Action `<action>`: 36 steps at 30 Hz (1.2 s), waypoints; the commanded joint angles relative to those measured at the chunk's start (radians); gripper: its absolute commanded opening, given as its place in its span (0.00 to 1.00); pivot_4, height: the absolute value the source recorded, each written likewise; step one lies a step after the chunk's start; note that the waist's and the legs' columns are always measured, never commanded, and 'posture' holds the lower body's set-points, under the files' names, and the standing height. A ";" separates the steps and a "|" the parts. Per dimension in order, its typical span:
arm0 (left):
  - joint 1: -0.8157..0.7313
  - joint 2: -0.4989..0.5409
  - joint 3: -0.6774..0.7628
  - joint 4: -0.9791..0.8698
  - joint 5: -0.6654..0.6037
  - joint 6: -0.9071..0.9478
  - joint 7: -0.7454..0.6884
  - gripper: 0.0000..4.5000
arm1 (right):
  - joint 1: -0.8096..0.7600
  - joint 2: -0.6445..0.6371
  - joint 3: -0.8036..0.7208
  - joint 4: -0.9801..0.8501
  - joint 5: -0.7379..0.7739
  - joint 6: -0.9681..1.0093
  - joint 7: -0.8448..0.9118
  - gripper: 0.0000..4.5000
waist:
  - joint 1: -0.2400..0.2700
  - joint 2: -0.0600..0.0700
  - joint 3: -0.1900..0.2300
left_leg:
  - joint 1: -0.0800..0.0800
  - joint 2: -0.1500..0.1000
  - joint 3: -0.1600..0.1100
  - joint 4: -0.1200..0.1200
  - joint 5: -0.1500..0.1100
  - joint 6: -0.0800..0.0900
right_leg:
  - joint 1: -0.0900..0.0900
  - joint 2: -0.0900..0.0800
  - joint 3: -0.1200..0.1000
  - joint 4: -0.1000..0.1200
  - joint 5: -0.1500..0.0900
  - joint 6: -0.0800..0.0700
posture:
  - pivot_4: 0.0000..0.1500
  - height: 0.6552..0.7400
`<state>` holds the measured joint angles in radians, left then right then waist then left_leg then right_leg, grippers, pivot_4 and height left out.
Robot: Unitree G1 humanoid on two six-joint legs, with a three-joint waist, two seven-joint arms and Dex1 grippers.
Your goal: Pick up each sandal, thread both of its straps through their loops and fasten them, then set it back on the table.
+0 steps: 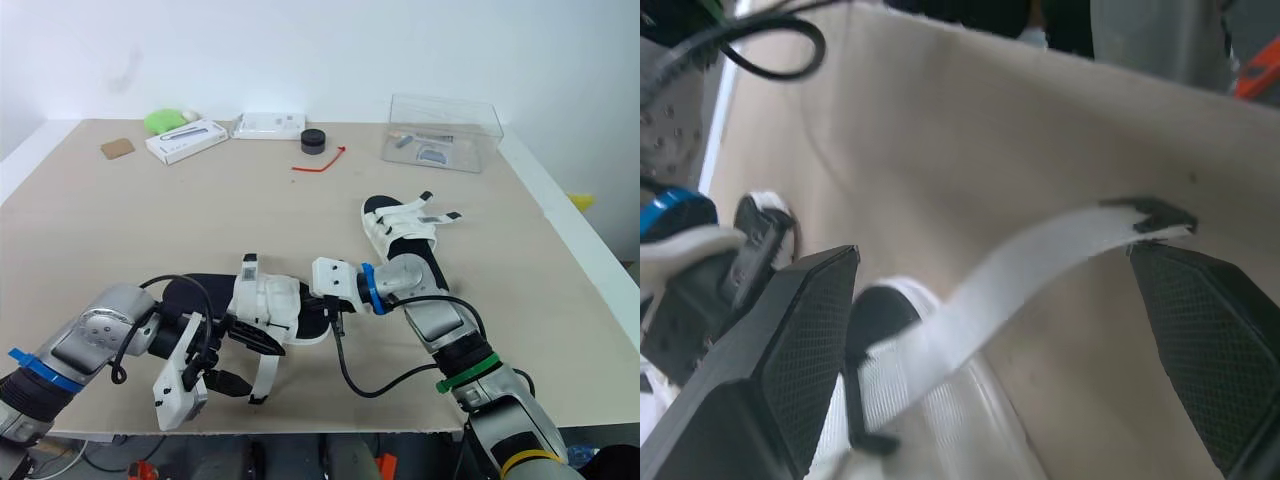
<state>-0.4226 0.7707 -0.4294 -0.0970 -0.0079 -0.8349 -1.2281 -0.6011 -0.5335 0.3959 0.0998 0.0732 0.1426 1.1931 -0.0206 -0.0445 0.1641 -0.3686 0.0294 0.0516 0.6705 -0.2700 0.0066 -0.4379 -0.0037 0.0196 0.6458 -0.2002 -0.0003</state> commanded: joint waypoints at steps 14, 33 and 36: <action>0.015 0.047 0.082 -0.194 -0.539 0.960 0.025 0.02 | 0.051 -0.040 0.027 0.008 -0.057 0.047 -0.006 0.00 | 0.000 0.000 0.000 | -0.001 -0.001 -0.001 0.000 0.000 0.001 | 0.000 0.000 0.000 0.000 -0.001 0.003 | 1.00 1.00; -0.261 -0.186 0.299 0.198 -0.911 1.755 0.199 0.02 | 0.030 -0.039 0.033 0.026 -0.060 0.037 -0.007 0.00 | 0.000 -0.001 0.001 | -0.001 -0.002 -0.004 0.001 0.000 0.000 | 0.001 0.001 0.000 0.000 0.000 0.003 | 1.00 1.00; -0.276 -0.201 0.295 0.261 -0.872 1.772 0.199 0.02 | 0.039 -0.047 0.029 0.019 -0.060 0.037 -0.007 0.00 | 0.000 -0.001 0.001 | -0.001 -0.002 -0.004 0.001 0.000 0.000 | 0.001 0.001 0.000 0.000 0.000 0.003 | 1.00 1.00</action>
<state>-0.6707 0.5720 -0.1689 0.1388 -0.9041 0.9362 -1.0291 -0.5955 -0.5494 0.3960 0.0796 0.0716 0.1488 1.1894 -0.0204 -0.0452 0.1646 -0.3694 0.0267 0.0476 0.6718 -0.2701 0.0065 -0.4369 -0.0030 0.0191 0.6462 -0.2006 0.0027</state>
